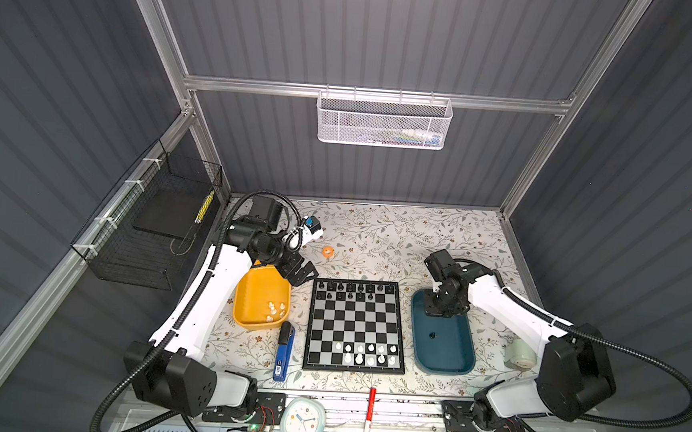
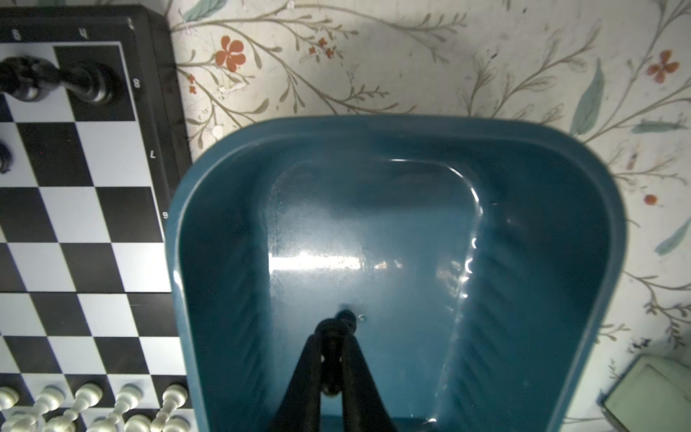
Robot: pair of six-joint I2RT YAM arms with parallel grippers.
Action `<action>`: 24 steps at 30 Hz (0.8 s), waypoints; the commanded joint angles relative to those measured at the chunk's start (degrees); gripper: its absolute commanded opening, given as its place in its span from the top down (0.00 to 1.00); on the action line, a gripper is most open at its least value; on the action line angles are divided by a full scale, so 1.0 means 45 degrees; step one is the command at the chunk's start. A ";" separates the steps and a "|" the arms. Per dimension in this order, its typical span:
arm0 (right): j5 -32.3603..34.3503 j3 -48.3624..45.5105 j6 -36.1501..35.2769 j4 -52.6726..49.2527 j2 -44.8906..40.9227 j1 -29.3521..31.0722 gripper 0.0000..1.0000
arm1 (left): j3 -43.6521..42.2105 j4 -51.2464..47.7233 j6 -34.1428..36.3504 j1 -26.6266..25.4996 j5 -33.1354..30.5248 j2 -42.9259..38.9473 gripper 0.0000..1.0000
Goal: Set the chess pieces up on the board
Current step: 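Lift the black piece with the right gripper out of the teal tray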
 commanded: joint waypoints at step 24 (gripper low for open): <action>0.0343 0.1260 -0.0330 -0.1301 -0.0234 0.0374 0.86 | -0.0139 -0.0085 0.0046 -0.0069 0.0574 -0.0327 0.00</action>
